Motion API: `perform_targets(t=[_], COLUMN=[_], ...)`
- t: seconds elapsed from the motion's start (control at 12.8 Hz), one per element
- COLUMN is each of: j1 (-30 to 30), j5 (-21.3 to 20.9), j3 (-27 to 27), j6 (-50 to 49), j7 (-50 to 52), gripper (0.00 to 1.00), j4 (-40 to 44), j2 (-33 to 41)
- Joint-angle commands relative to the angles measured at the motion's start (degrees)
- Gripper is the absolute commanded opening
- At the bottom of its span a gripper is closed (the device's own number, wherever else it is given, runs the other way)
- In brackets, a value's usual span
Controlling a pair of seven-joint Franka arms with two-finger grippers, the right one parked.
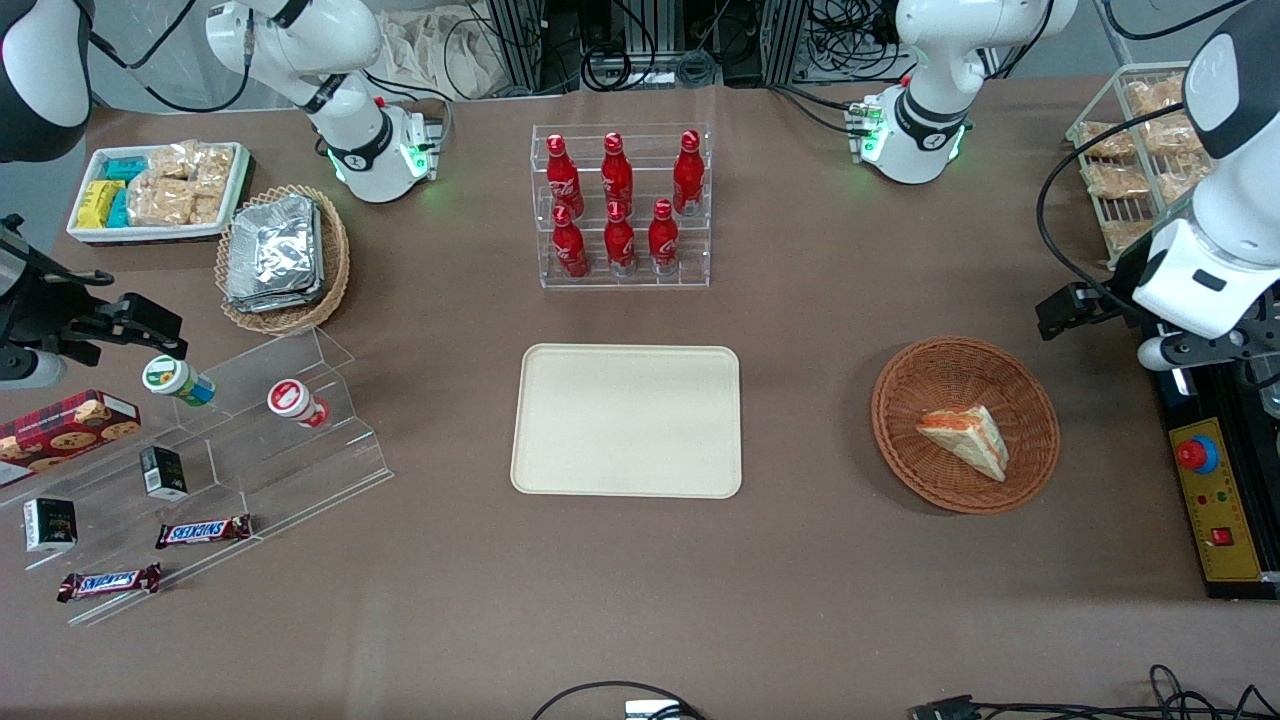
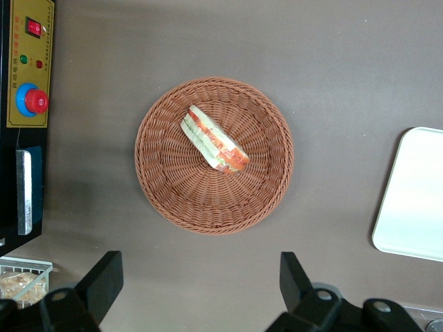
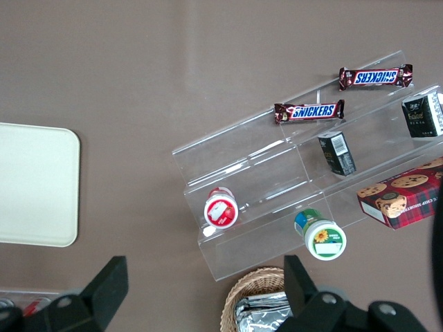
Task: Place sandwich from basket to tray
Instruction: 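Move the left gripper down over the sandwich in the wicker basket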
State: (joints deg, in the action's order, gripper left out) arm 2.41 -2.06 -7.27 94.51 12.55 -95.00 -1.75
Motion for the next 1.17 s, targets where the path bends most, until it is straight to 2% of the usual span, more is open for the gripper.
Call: perform_targets(t=[0.0, 0.39, 0.55, 0.7, 0.86, 1.09], j1=[0.3, -0.2, 0.4, 0.6, 2.3, 2.5], j5=[-0.4, -1.4, -0.5, 0.2, 4.0, 3.5], j3=[-0.3, -0.3, -0.2, 0.0, 0.0, 0.1], j6=[-1.9, -5.4, -2.9, -0.2, 0.5, 7.4], j7=[0.4, 1.9, 11.2, 18.0, 23.9, 26.4], gripper=[1.0, 1.0, 1.0, 1.0, 1.0, 1.0], j4=[2.2, 7.3, 6.4, 2.6, -0.1, -6.0], j2=[-1.0, -5.7, -5.7, -4.8, -4.6, -4.7])
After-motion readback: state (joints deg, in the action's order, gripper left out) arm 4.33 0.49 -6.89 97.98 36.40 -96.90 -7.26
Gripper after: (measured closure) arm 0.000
